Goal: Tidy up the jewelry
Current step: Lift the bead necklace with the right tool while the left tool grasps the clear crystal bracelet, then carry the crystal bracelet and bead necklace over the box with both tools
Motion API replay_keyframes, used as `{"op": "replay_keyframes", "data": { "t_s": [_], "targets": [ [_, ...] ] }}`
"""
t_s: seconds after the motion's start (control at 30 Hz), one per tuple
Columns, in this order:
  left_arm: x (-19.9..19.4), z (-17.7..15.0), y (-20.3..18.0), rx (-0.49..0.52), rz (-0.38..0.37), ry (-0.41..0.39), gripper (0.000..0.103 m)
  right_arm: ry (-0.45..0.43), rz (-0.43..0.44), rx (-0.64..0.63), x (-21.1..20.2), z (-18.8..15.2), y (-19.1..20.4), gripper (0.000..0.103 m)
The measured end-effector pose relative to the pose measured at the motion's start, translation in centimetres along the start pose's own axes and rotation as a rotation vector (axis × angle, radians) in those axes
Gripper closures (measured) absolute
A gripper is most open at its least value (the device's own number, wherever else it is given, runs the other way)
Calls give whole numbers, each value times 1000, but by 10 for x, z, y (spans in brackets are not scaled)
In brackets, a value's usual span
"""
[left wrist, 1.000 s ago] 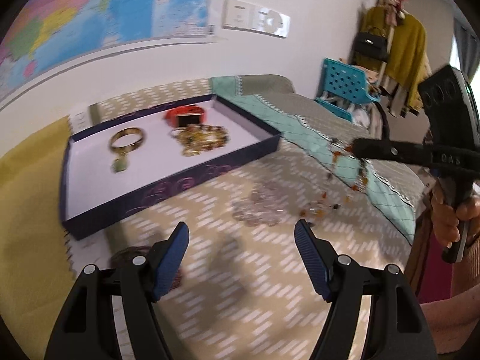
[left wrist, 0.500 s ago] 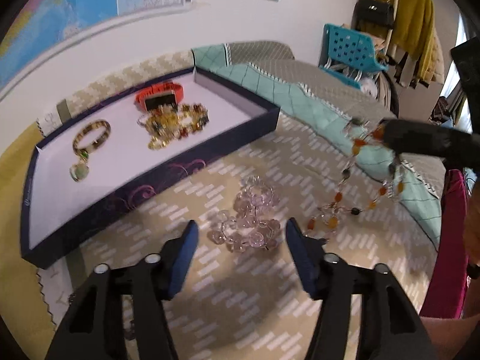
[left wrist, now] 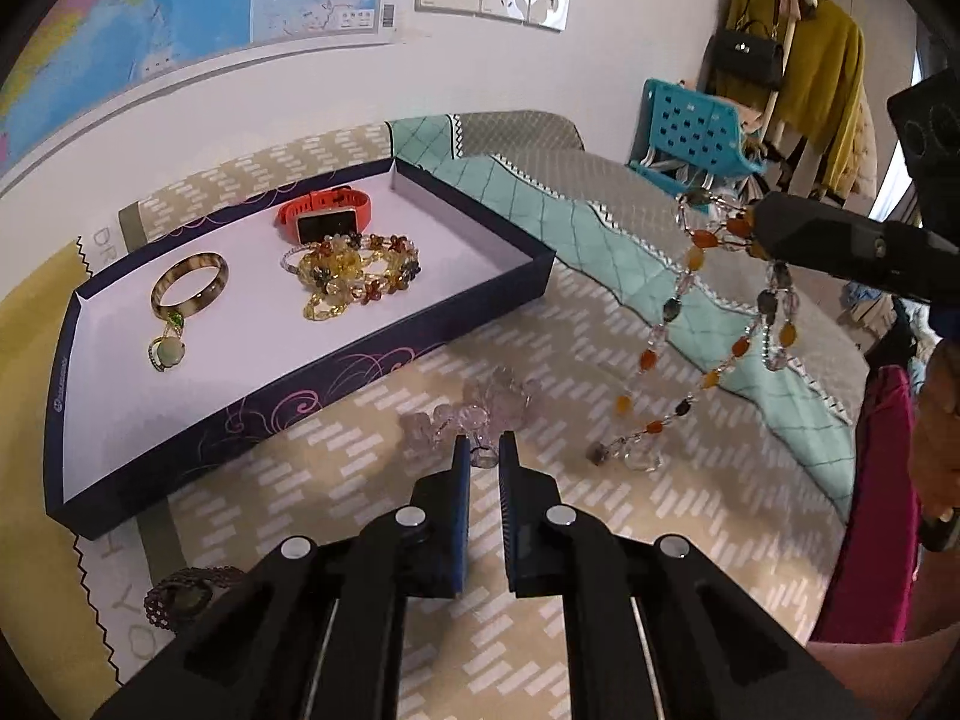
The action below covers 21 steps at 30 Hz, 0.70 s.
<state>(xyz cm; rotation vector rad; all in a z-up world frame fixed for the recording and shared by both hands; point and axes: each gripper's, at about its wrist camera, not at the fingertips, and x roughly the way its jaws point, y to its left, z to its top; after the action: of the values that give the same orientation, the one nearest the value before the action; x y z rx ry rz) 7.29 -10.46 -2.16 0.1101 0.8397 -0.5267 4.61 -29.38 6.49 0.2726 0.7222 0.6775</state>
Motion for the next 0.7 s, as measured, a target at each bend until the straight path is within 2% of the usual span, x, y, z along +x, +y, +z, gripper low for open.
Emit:
{"op": "replay_keyframes", "data": {
  "t_s": [0.3, 0.7],
  "targets": [
    [-27, 4, 12, -42, -47, -56, 96, -15, 6, -6, -5, 6, 3, 93],
    [-66, 15, 19, -43, -50, -137, 96, -55, 23, -68, -10, 28, 25, 93]
  ]
}}
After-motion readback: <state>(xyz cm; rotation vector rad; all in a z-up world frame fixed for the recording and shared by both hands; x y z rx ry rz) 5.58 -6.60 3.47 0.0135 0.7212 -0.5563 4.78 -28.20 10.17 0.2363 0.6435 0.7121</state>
